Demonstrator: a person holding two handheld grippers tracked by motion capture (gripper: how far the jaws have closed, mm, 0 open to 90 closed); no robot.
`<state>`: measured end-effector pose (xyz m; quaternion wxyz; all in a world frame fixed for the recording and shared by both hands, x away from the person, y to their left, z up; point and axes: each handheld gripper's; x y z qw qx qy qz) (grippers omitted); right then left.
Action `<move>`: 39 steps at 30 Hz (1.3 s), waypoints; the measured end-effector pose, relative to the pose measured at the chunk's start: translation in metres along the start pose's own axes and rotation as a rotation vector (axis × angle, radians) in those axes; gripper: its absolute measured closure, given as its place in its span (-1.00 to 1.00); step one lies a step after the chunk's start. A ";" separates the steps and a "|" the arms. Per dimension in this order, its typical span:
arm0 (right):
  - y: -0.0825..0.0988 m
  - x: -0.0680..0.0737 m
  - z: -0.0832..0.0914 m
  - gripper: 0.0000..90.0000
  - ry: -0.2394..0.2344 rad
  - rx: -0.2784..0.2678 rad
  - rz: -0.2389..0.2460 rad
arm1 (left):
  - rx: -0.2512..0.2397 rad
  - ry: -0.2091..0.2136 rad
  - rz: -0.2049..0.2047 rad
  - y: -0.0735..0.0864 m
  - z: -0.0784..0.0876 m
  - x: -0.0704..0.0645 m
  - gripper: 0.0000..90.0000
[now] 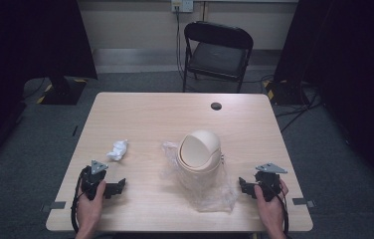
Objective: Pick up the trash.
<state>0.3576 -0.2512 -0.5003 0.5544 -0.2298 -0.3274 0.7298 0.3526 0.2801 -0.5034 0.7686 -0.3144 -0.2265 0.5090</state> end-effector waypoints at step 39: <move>0.000 0.000 0.000 -0.75 -0.001 0.001 0.001 | -0.173 0.346 -0.072 -0.058 0.024 -0.052 -0.57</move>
Point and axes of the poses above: each handheld gripper's, and its own axes: z roughly backward along the jaws, y roughly out of its underside, x roughly to its left, and after that the axes turned 3 degrees about -z, right-handed
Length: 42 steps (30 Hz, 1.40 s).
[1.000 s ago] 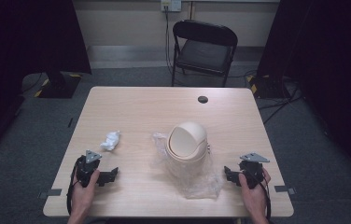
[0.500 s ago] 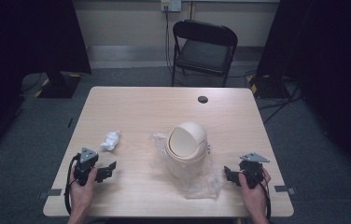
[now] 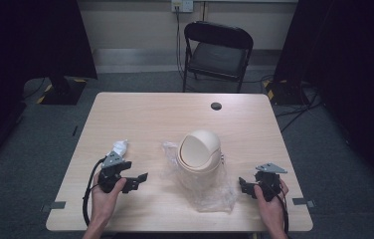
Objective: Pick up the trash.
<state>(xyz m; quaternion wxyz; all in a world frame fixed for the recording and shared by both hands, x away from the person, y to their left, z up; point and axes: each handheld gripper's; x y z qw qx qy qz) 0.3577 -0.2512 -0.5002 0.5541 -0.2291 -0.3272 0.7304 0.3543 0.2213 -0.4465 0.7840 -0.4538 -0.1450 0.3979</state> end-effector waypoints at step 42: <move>0.000 0.000 0.000 -0.75 0.000 0.000 0.001 | 0.014 0.211 -0.158 -0.116 -0.066 -0.065 -0.63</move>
Point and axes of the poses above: each handheld gripper's, and its own axes: z roughly backward along the jaws, y roughly out of its underside, x roughly to its left, and after that the axes turned 3 degrees about -z, right-handed
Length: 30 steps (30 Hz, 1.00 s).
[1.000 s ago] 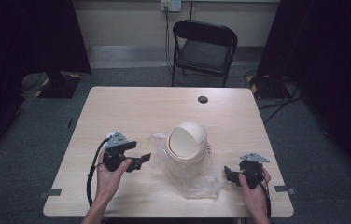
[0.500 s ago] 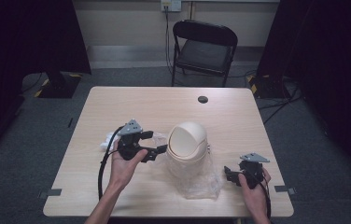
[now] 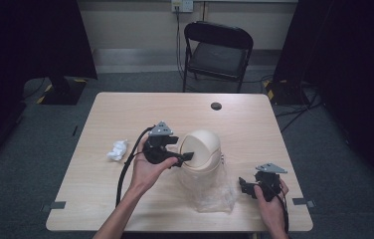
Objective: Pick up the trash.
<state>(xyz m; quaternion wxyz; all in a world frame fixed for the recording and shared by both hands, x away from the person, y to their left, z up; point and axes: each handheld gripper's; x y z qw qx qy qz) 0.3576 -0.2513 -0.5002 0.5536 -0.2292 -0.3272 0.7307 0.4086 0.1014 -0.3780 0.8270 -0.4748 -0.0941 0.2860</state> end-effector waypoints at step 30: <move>0.000 0.000 0.000 -0.75 0.000 0.000 -0.001 | 0.067 -0.061 0.017 0.002 -0.016 0.015 -0.55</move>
Point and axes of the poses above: each handheld gripper's, and its own axes: z roughly backward along the jaws, y roughly out of its underside, x roughly to its left, and after that the axes turned 3 degrees about -z, right-handed
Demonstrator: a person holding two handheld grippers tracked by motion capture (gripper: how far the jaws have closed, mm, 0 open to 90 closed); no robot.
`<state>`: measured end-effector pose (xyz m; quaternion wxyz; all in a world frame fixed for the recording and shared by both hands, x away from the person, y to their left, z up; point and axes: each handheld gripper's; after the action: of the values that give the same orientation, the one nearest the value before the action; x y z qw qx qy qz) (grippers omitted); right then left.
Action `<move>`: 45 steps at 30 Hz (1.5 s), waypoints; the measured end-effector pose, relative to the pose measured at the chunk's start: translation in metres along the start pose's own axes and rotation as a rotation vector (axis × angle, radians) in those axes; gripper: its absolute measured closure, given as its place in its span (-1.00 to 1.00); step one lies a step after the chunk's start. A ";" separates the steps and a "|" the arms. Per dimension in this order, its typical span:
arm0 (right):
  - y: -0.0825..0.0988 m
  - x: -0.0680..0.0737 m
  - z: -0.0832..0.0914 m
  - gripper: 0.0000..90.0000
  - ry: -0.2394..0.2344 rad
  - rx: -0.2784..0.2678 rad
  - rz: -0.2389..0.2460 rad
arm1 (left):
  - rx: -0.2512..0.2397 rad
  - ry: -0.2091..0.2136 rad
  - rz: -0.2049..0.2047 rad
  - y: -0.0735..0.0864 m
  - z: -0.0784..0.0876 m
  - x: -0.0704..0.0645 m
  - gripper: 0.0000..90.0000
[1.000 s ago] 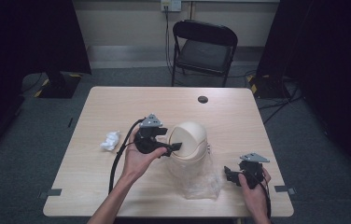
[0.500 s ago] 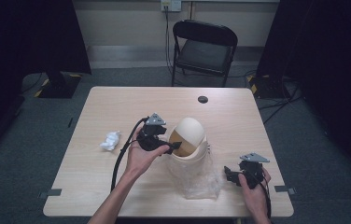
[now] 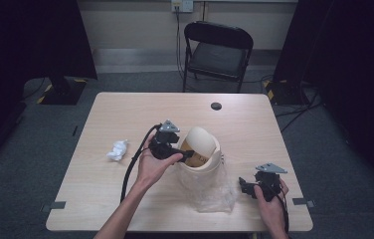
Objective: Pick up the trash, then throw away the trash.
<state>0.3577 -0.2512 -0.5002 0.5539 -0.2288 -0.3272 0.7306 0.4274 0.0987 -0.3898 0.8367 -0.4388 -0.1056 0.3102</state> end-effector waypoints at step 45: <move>0.000 0.000 0.000 -0.75 0.002 0.000 0.001 | 0.005 -0.275 0.368 0.149 0.098 0.151 -0.57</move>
<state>0.3574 -0.2511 -0.5003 0.5540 -0.2299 -0.3266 0.7305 0.4386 0.3196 -0.4650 0.7448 -0.4022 -0.1360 0.5148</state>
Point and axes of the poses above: each handheld gripper's, and its own axes: z roughly backward along the jaws, y roughly out of its underside, x roughly to its left, and after that the axes turned 3 degrees about -z, right-handed
